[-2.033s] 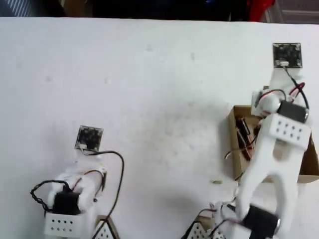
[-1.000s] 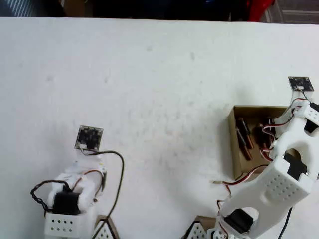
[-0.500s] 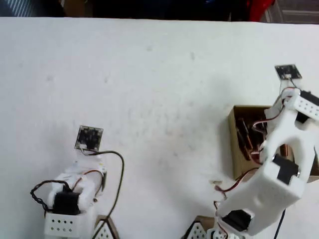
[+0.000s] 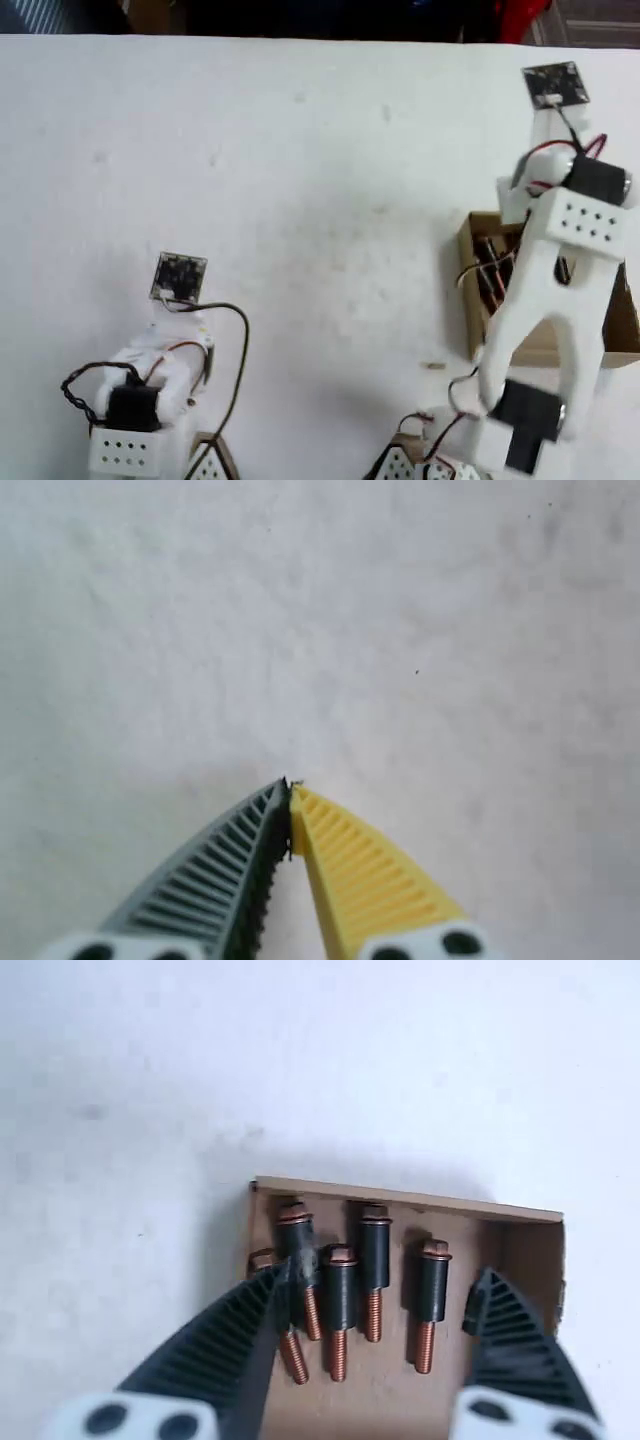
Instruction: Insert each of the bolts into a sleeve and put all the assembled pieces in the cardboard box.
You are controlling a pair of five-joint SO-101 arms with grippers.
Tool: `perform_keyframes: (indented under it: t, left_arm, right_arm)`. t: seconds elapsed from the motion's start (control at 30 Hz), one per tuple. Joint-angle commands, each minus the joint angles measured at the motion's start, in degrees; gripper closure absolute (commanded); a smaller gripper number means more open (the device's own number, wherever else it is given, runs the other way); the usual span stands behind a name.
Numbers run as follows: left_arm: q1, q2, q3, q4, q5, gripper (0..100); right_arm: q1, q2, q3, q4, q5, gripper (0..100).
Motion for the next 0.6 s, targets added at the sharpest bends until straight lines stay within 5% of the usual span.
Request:
perform_keyframes:
  t: [0.0,0.43,0.57]
  left_arm:
    - [-0.3,-0.5,-0.2,-1.1,-0.3,98]
    - [-0.5,-0.5,-0.2,-1.1,0.0,98]
    - [-0.6,-0.5,-0.2,-1.1,0.0,98]
  right_arm:
    - [-3.9,-8.2,-2.4,5.4,-2.5,75.5]
    - [-14.9,-29.1,-2.4,17.4,-7.4,75.5]
    - [-16.9,-34.0,-2.0,18.2,-9.3,85.0]
